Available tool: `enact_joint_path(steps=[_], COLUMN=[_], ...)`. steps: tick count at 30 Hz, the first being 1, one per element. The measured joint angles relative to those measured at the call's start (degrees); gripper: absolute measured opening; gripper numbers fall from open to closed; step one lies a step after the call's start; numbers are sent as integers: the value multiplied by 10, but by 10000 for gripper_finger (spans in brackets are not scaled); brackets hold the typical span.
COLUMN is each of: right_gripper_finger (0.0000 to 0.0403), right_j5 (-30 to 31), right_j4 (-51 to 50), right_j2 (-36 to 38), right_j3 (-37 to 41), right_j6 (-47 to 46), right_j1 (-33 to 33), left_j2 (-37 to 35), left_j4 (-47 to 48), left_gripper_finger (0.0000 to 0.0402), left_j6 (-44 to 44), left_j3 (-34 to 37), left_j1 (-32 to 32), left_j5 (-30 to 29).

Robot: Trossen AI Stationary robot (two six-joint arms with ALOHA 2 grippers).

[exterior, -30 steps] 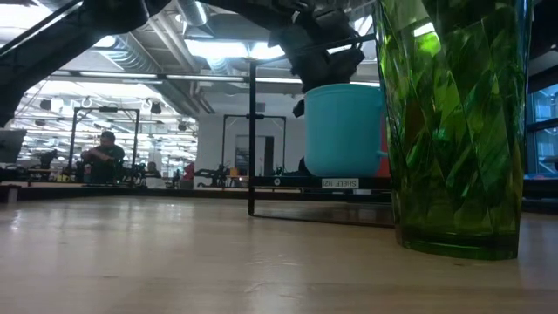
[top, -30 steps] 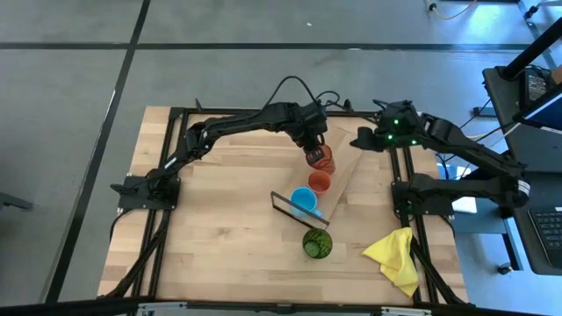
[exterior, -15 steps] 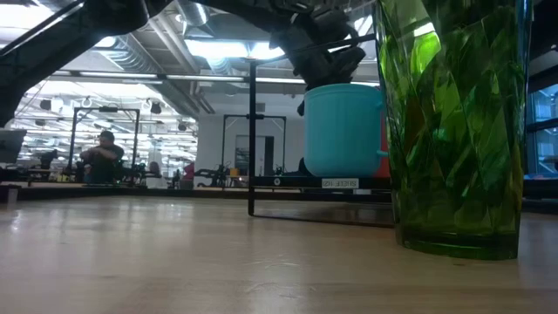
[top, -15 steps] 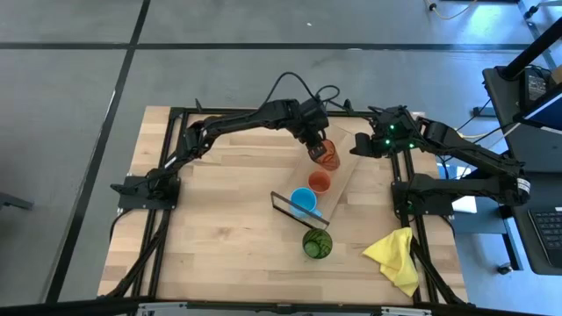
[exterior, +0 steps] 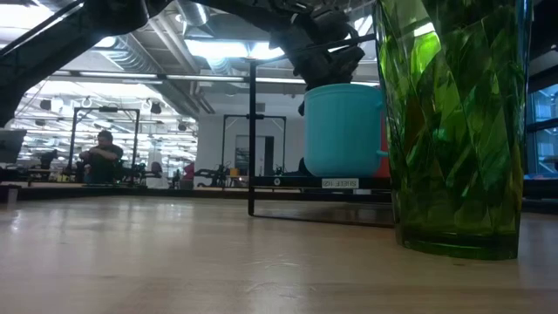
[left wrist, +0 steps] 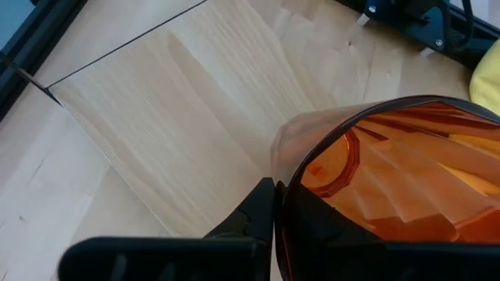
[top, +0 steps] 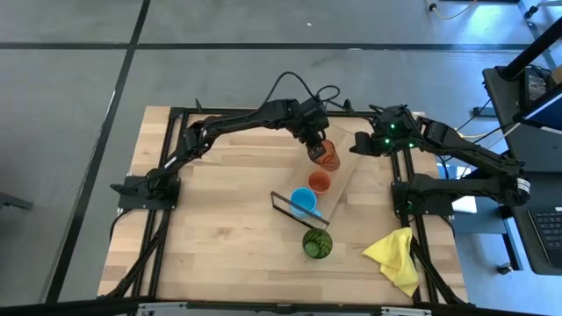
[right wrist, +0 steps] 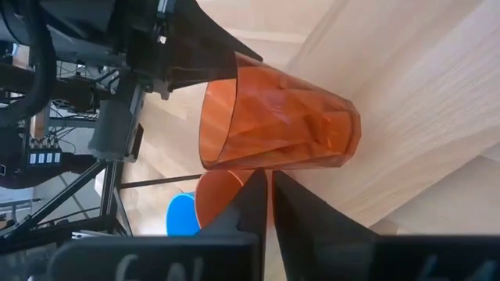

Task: Stack small to large cups/mugs on shelf
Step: Put the brown cup on the shelf

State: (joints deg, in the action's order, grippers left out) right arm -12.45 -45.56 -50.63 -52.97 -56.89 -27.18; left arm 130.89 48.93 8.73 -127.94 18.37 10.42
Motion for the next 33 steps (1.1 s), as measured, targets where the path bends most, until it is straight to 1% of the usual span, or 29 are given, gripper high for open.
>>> enact_joint_path(steps=[8,22,29,33], right_gripper_finger=[25,25,26,26], right_j5=[8,8,8,8], right_j4=[6,9,17,16], right_j2=[0,0,0,0], right_j3=[0,0,0,0], right_j6=[3,15,16,17], right_j1=[0,0,0,0], left_j2=[0,0,5,17], left_j4=[-1,-2,-5,-3], left_gripper_finger=[34,32,32,43], left_j6=[-1,-4,-15,-14], left_j3=[0,0,0,0], left_j1=[0,0,-2,-6], left_j5=[2,8,27,31])
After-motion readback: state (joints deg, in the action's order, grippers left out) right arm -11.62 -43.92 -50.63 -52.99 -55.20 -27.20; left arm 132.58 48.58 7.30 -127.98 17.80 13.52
